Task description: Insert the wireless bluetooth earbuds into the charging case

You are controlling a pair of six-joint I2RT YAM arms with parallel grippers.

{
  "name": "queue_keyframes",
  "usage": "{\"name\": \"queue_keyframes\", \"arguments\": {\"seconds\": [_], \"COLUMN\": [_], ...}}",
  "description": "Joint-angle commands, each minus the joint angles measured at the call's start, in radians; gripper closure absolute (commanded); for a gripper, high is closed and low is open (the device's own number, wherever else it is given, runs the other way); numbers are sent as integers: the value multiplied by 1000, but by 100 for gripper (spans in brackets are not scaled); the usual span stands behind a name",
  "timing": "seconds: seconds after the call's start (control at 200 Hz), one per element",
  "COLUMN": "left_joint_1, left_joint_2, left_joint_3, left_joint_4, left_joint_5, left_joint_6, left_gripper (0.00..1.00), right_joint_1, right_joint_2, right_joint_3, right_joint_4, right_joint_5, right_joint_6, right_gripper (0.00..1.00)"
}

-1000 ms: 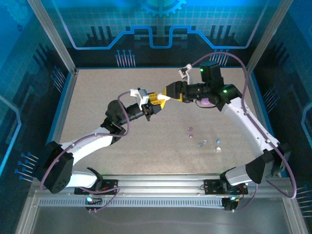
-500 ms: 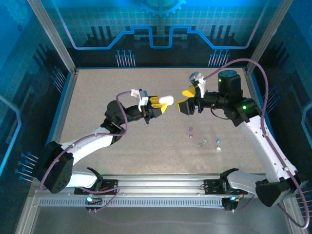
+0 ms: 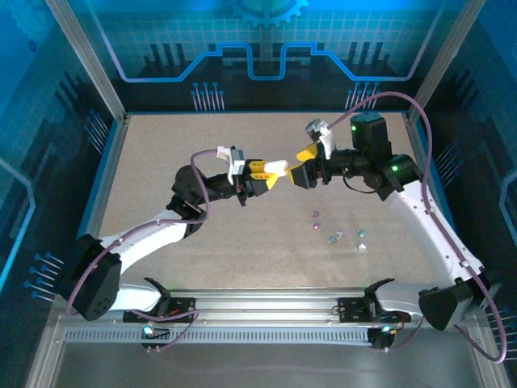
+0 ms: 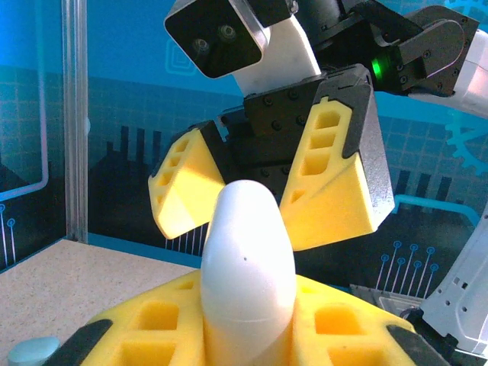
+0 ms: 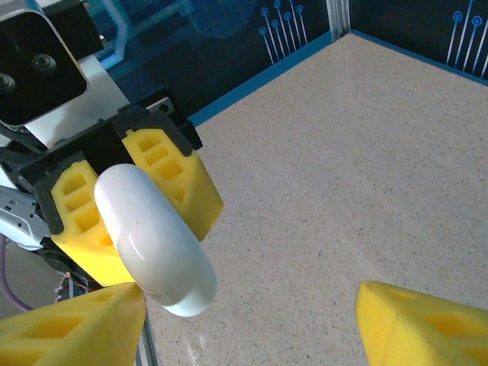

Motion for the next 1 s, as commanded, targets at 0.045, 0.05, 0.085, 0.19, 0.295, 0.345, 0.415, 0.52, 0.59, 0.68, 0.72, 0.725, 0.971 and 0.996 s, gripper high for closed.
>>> {"name": "queue_keyframes", "arguments": {"seconds": [0.045, 0.05, 0.085, 0.19, 0.295, 0.345, 0.415, 0.52, 0.59, 0.68, 0.72, 0.725, 0.971, 0.996], "left_joint_1": [2, 2, 2, 2, 2, 1, 2, 1, 2, 2, 1, 1, 2, 3], "left_joint_2": [8, 8, 8, 8, 6, 7, 5, 2, 0, -1, -1, -1, -15, -19], "left_joint_3": [46, 46, 48, 52, 52, 52, 49, 48, 48, 46, 44, 44, -11, -18], "left_joint_4": [-2, -2, -6, -17, -28, -34, -38, -41, -42, -45, -47, -47, -78, -78], "left_joint_5": [67, 68, 73, 84, 90, 92, 93, 91, 93, 89, 86, 85, -39, -56], "left_joint_6": [4, 4, 5, 8, 11, 14, 17, 20, 21, 26, 28, 28, 106, 116], "left_gripper": [80, 80, 80, 80, 80, 80, 80, 80, 80, 80, 80, 80, 79, 79], "right_joint_1": [9, 9, 8, 6, 5, 4, 3, 0, 0, -1, 0, -1, -14, -20], "right_joint_2": [33, 34, 40, 56, 69, 73, 77, 81, 86, 87, 87, 86, 10, -10], "right_joint_3": [51, 53, 56, 70, 82, 86, 89, 93, 97, 101, 100, 101, 98, 95], "right_joint_4": [20, 20, 19, 24, 29, 31, 33, 37, 32, 29, 29, 29, 59, 61], "right_joint_5": [-11, -10, -2, 1, 6, 8, 8, 5, 12, 8, 10, 10, 17, 54], "right_joint_6": [44, 46, 54, 74, 91, 96, 104, 110, 111, 110, 114, 114, 172, 187], "right_gripper": [26, 26, 26, 27, 27, 27, 27, 27, 27, 26, 26, 25, 17, 13]}}
